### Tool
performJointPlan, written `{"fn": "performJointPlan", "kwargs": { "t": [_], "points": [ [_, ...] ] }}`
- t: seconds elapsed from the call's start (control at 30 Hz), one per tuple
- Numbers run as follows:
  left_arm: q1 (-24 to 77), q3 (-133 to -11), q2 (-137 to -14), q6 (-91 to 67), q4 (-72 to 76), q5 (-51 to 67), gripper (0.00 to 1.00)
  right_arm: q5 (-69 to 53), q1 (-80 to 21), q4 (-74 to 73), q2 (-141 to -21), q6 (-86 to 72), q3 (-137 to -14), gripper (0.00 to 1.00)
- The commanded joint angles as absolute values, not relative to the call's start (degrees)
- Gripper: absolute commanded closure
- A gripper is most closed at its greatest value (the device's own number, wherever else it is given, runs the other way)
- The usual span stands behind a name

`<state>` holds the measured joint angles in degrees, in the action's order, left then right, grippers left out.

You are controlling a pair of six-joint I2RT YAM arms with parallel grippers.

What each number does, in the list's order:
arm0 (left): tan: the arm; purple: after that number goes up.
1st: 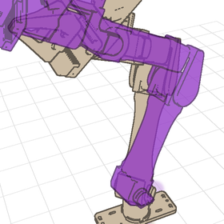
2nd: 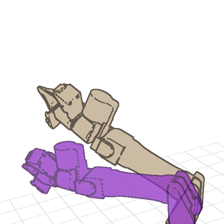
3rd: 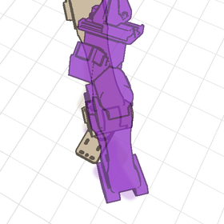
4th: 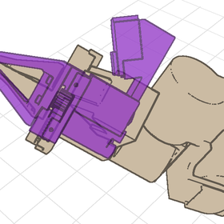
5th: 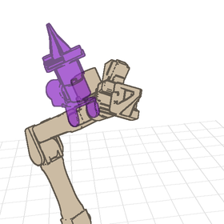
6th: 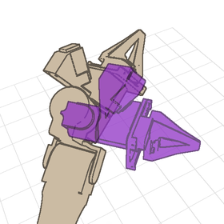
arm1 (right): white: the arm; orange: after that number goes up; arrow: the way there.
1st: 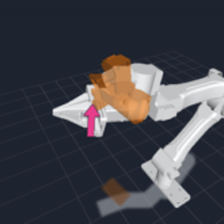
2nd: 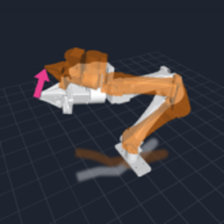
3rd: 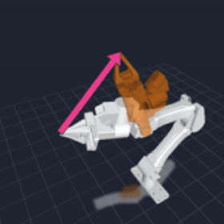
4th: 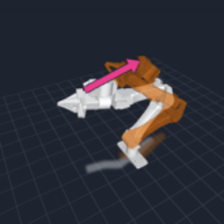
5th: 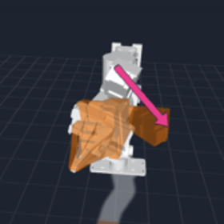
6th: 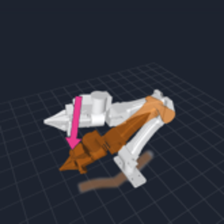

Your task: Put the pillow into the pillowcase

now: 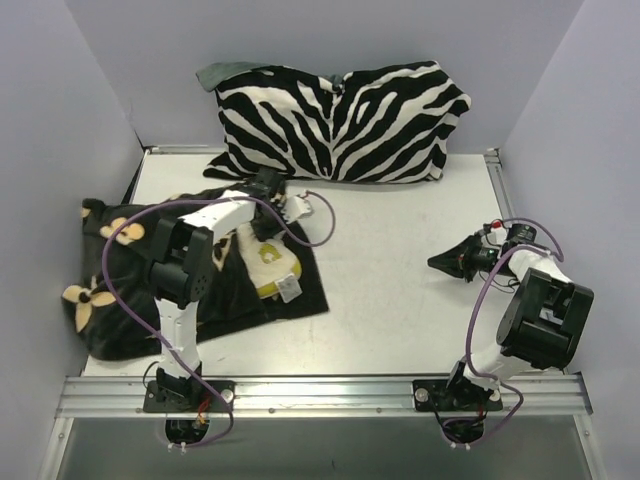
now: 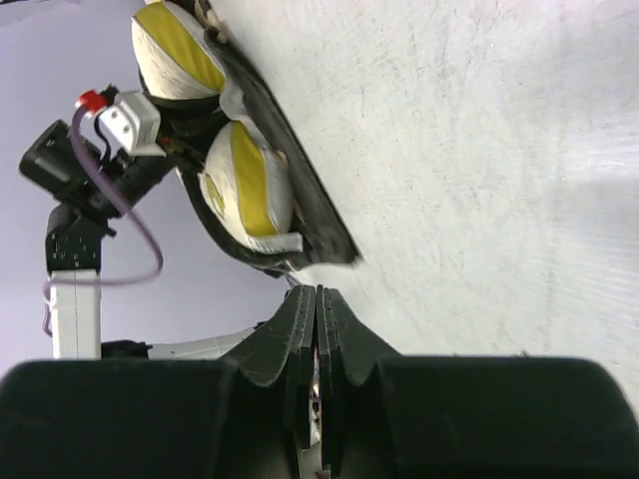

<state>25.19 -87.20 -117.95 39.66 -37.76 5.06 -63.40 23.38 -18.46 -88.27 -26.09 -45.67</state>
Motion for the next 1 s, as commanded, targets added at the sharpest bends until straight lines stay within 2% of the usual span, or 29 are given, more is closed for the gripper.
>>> {"fn": "performJointPlan", "kwargs": {
  "t": [0.0, 0.07, 0.1, 0.13, 0.23, 0.27, 0.33, 0.37, 0.43, 0.5, 0.53, 0.67, 0.83, 0.9, 0.97],
  "points": [
    [17.94, -85.06, -124.63, 51.05, -49.66, -12.15, 0.72, -65.65, 24.87, -28.02, -86.48, -20.31, -48.6, 1.0],
    [17.84, -85.78, -121.92, 53.68, -50.35, -6.8, 0.68, -65.39, 24.09, -29.79, -87.01, -18.03, -50.62, 1.0],
    [19.23, -85.96, -120.86, 53.88, -50.88, -4.07, 0.63, -64.78, 23.3, -29.79, -87.88, -17.58, -51.15, 1.0],
    [20.29, -87.52, -119.63, 54.14, -54.28, 2.66, 0.61, -64.6, 21.55, -29.71, -88.76, -17.58, -52.37, 1.0],
    [25.83, -90.25, -120.05, 52.21, -59.3, 11.73, 0.62, -62.23, 18.38, -29.18, -91.31, -17.84, -55.18, 0.9],
    [27.58, -91.05, -120.67, 50.99, -60.37, 13.87, 0.63, -61.62, 16.63, -29.01, -91.75, -17.84, -55.8, 0.82],
    [31.71, -94.55, -122.07, 50.36, -63.96, 20.53, 0.64, -59.86, 15.21, -28.74, -92.9, -17.84, -57.12, 0.75],
    [32.95, -95.88, -122.34, 48.88, -64.16, 27.09, 0.64, -59.42, 14.6, -28.83, -93.25, -17.75, -58.26, 0.63],
    [37.85, -98.42, -123.39, 46.77, -64.51, 31.97, 0.64, -57.75, 14.41, -29.0, -94.56, -17.23, -59.5, 0.46],
    [41.03, -103.26, -124.36, 43.69, -64.34, 37.51, 0.63, -56.78, 14.33, -29.35, -96.23, -16.53, -61.52, 0.36],
    [43.39, -105.45, -124.63, 42.38, -63.99, 39.53, 0.61, -55.47, 14.15, -29.27, -96.85, -16.0, -62.31, 0.28],
    [45.53, -116.86, -124.19, 32.99, -62.85, 46.22, 0.37, -51.96, 11.08, -31.81, -102.29, -13.46, -68.1, 0.21],
    [41.5, -124.1, -118.66, 25.24, -62.67, 48.07, 0.25, -48.52, 3.45, -31.9, -110.82, -13.27, -73.11, 0.21],
    [37.21, -124.37, -115.77, 22.68, -62.67, 48.6, 0.03, -48.51, 1.07, -30.25, -113.97, -15.1, -74.35, 0.21],
    [33.33, -123.93, -114.35, 20.76, -62.67, 43.17, 0.03, -49.13, -2.52, -28.75, -116.09, -17.13, -76.72, 0.22]
  ]
}}
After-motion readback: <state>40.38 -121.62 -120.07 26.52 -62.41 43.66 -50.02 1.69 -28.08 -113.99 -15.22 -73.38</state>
